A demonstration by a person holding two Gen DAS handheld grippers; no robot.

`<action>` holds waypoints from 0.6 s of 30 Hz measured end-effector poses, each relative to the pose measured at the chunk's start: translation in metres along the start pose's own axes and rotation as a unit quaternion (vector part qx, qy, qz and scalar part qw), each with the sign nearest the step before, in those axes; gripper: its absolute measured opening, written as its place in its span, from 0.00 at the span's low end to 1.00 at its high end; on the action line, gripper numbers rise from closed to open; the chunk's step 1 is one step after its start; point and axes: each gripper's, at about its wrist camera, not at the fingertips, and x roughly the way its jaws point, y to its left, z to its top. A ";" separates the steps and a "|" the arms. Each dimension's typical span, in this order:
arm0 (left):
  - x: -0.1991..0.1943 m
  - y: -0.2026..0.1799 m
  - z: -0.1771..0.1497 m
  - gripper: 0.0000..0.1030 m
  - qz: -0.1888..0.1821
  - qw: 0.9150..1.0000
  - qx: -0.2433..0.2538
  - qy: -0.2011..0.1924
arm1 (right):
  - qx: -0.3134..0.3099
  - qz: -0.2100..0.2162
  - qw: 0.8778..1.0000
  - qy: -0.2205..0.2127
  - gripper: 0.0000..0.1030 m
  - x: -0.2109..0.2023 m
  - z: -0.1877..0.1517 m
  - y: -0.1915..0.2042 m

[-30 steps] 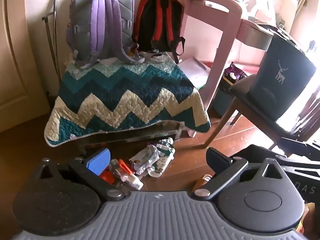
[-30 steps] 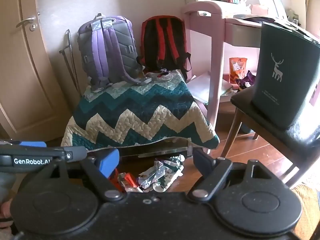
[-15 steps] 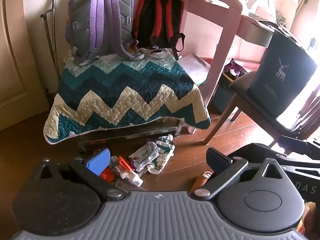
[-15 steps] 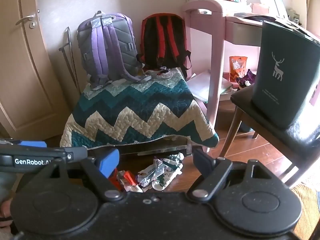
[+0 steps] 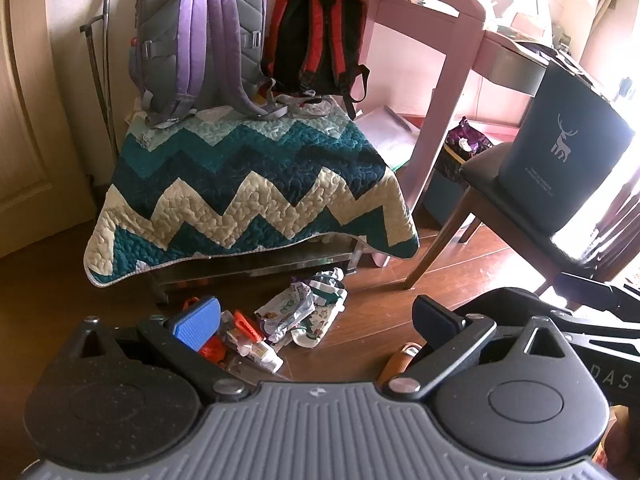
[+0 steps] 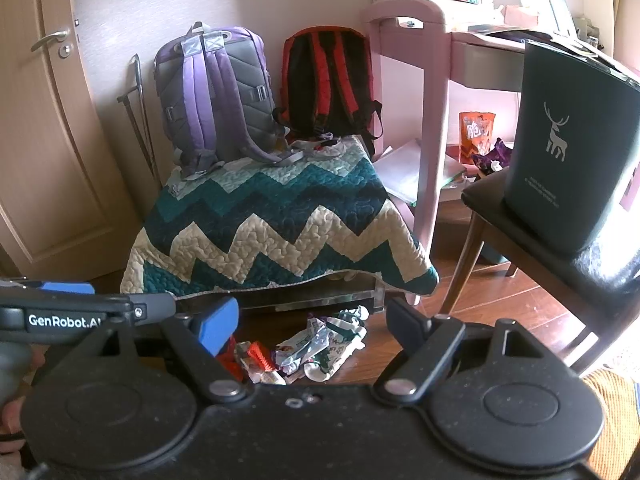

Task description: Collect trash

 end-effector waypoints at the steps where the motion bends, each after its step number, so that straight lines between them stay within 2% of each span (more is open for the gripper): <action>1: 0.001 0.000 0.000 1.00 -0.001 1.000 -0.001 0.000 | 0.000 -0.001 1.000 0.000 0.79 0.000 0.000 0.000; 18: 0.002 0.000 0.003 1.00 0.000 1.000 -0.001 -0.002 | -0.001 -0.002 1.000 -0.001 0.79 0.000 0.000 0.001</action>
